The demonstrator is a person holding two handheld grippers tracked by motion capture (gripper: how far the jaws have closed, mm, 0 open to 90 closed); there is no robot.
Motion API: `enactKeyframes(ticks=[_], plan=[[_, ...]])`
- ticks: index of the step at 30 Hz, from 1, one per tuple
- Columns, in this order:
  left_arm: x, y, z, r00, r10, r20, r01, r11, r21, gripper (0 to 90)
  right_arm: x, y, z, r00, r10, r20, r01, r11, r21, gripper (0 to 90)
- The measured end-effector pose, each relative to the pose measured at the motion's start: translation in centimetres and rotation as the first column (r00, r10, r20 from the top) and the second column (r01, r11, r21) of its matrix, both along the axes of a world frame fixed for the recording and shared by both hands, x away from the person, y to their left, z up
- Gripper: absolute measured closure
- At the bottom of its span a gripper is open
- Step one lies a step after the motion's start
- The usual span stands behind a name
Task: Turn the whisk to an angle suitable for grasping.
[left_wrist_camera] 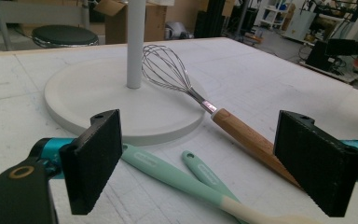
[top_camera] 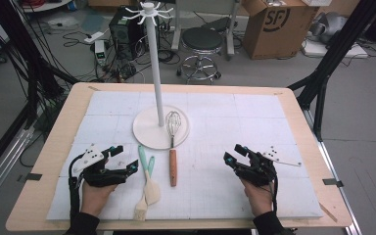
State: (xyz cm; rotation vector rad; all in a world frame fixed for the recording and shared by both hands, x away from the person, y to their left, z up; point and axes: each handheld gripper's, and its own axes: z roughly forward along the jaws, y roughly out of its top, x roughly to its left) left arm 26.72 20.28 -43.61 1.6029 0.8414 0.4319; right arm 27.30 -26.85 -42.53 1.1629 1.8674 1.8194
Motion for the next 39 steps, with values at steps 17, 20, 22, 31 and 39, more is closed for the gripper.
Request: enactKeyframes(ticks=[17,20,22,31,39], plan=[[-0.1,-0.2,-0.1,0.9999,0.015,0.000,-0.015,0.9999,0.005,16.4,1.8,1.7,-0.7,0.9927,0.077,-0.093,-0.081,0.9960,-0.038,84.4],[0.0,-0.2,-0.2,0.9998,0.018,-0.002,-0.018,0.9998,0.007,16.3,2.4,2.6,-0.5,0.9902,0.094,-0.103,-0.099,0.9945,-0.036,89.6],[0.1,0.0,-0.1,0.9991,0.040,0.010,-0.040,0.9989,0.023,16.4,2.8,3.5,-0.3,0.9867,0.110,-0.119,-0.118,0.9909,-0.064,89.6],[0.3,0.5,-0.1,0.9985,0.054,0.012,-0.054,0.9984,0.014,16.5,5.1,7.5,0.8,0.9684,0.173,-0.180,-0.183,0.9823,-0.041,89.7],[-0.1,0.2,0.0,0.9985,0.052,0.016,-0.053,0.9985,0.014,16.8,7.2,11.7,0.7,0.9364,0.228,-0.267,-0.255,0.9643,-0.071,89.7]])
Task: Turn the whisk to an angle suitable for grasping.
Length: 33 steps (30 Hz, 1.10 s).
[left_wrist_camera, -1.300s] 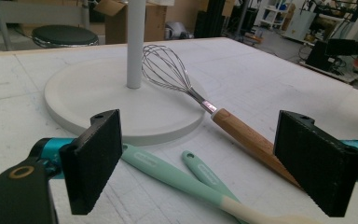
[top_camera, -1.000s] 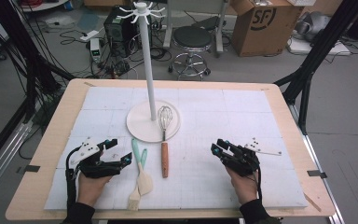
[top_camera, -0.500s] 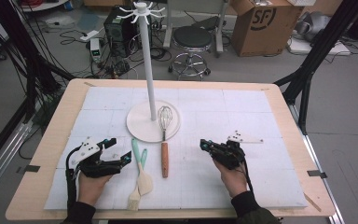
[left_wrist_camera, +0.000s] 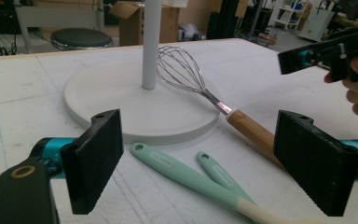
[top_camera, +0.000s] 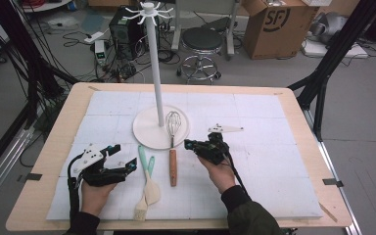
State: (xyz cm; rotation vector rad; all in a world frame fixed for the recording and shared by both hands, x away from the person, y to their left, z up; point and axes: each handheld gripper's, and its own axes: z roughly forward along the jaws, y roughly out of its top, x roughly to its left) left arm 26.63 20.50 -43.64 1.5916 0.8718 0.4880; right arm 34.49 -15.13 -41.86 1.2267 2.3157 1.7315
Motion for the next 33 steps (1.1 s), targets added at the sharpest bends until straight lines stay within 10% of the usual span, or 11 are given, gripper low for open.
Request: enactKeyframes(ticks=[17,33], plan=[[-0.2,-0.6,-0.1,0.9996,-0.026,-0.007,0.026,0.9996,-0.006,16.8,2.9,5.6,-1.9,0.9910,0.062,-0.118,-0.071,0.9946,-0.075,89.7],[-0.2,-0.4,-0.1,0.9996,-0.029,-0.003,0.029,0.9995,-0.014,17.2,4.0,6.8,-2.5,0.9921,-0.025,-0.123,-0.003,0.9736,-0.228,89.7]])
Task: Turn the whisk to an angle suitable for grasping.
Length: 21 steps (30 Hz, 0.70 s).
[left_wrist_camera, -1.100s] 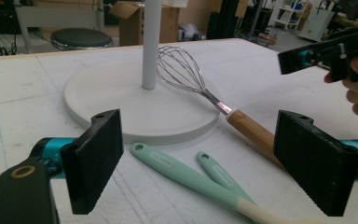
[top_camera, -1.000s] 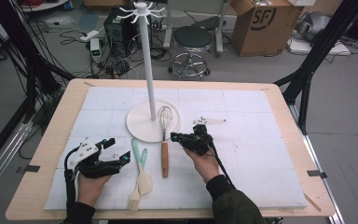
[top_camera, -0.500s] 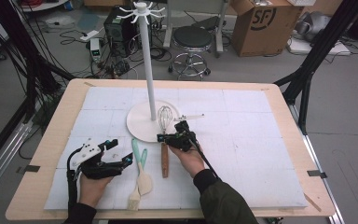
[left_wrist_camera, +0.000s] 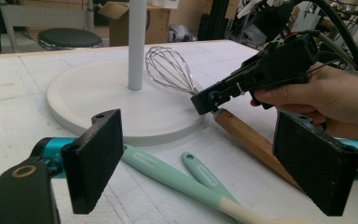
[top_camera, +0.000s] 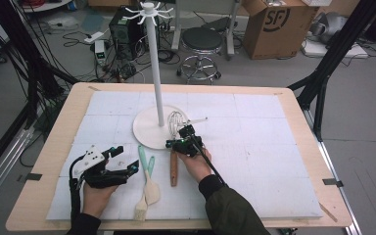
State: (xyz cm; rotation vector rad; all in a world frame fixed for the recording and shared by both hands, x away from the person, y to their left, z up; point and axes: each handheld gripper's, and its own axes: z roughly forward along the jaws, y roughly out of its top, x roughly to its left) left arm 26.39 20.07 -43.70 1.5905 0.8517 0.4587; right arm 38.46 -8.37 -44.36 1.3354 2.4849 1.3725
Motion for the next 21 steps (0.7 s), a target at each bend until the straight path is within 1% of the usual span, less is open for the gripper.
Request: enactKeyframes(ticks=[5,9,10,12,14,17,18,20,21], plan=[[0.0,0.0,0.0,1.0000,-0.001,0.000,0.001,1.0000,0.002,17.1,0.2,-0.6,0.2,0.9997,-0.024,0.001,0.024,0.9995,-0.020,89.7],[0.0,0.0,0.0,1.0000,-0.002,0.000,0.002,1.0000,0.002,17.2,0.1,-0.7,0.4,0.9991,-0.041,0.005,0.042,0.9978,-0.051,89.7],[0.0,0.0,0.0,1.0000,-0.002,0.000,0.002,1.0000,0.002,17.2,0.0,-0.8,0.4,0.9987,-0.048,0.014,0.049,0.9968,-0.063,89.7],[-0.1,0.1,0.0,0.9999,-0.011,-0.001,0.011,0.9998,-0.016,17.5,-0.2,-1.1,0.5,0.9979,-0.056,0.034,0.058,0.9947,-0.085,89.7],[-0.1,0.1,0.1,1.0000,-0.009,0.001,0.009,0.9998,-0.019,17.4,-0.4,-1.3,0.5,0.9972,-0.064,0.040,0.067,0.9933,-0.094,89.7],[-0.1,0.1,0.0,1.0000,-0.008,-0.001,0.008,0.9998,-0.016,17.4,-0.5,-1.9,0.6,0.9953,-0.082,0.051,0.088,0.9880,-0.127,89.7],[-0.1,0.1,0.0,1.0000,-0.009,-0.001,0.009,0.9999,-0.014,17.4,-0.5,-2.2,0.6,0.9949,-0.087,0.052,0.092,0.9880,-0.123,89.7],[-0.1,0.0,0.0,1.0000,-0.009,-0.001,0.009,0.9999,-0.014,17.4,-0.6,-2.9,0.7,0.9944,-0.099,0.037,0.103,0.9890,-0.106,89.7],[0.0,0.0,0.0,1.0000,-0.008,-0.002,0.008,0.9999,-0.014,17.4,-0.6,-3.1,0.7,0.9940,-0.100,0.044,0.105,0.9878,-0.115,89.7]])
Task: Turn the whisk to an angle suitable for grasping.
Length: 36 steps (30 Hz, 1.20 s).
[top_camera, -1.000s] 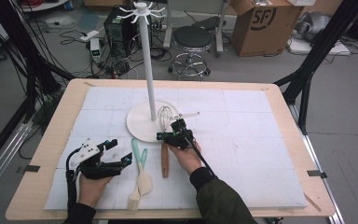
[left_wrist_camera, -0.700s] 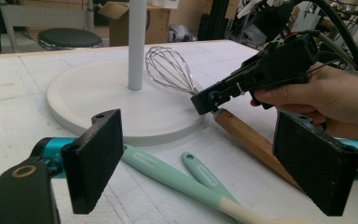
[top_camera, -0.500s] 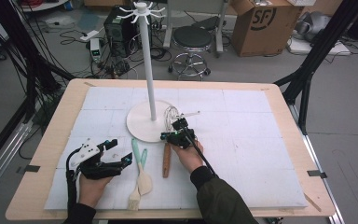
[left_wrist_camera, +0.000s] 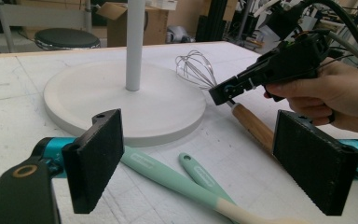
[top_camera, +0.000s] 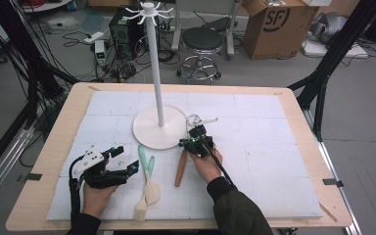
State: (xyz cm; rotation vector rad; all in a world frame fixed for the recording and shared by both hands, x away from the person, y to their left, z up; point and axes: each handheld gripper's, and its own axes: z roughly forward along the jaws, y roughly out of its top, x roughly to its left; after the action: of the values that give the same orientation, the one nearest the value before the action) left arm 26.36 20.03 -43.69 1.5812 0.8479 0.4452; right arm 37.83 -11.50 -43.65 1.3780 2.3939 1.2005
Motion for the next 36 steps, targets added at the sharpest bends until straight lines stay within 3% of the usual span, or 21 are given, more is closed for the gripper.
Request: enactKeyframes(ticks=[9,11,18,24,30,36], plan=[[-0.1,0.2,0.1,1.0000,0.000,0.006,0.000,0.9999,-0.011,17.6,-0.2,-2.1,0.2,0.9992,-0.039,-0.001,0.039,0.9991,-0.019,89.6],[-0.1,0.4,0.1,1.0000,0.003,0.005,-0.003,0.9998,-0.019,17.7,-0.3,-2.7,-0.1,0.9986,-0.049,-0.021,0.050,0.9987,0.013,89.6],[-0.1,0.3,0.1,1.0000,0.003,0.004,-0.003,0.9999,-0.014,17.7,-0.8,-5.3,-1.5,0.9938,-0.103,-0.041,0.104,0.9945,0.013,89.6],[-0.1,0.2,0.1,1.0000,0.003,-0.002,-0.003,0.9999,-0.013,17.8,-1.1,-6.9,-1.4,0.9904,-0.134,-0.035,0.135,0.9904,0.032,89.6],[0.0,0.1,0.1,1.0000,0.003,-0.002,-0.003,0.9999,-0.013,17.8,-1.3,-7.8,-1.0,0.9909,-0.130,-0.035,0.133,0.9879,0.081,89.5],[-0.1,0.2,0.1,1.0000,0.003,-0.001,-0.003,0.9999,-0.013,17.8,-1.8,-7.7,-0.7,0.9954,-0.093,-0.020,0.095,0.9887,0.116,89.6]])
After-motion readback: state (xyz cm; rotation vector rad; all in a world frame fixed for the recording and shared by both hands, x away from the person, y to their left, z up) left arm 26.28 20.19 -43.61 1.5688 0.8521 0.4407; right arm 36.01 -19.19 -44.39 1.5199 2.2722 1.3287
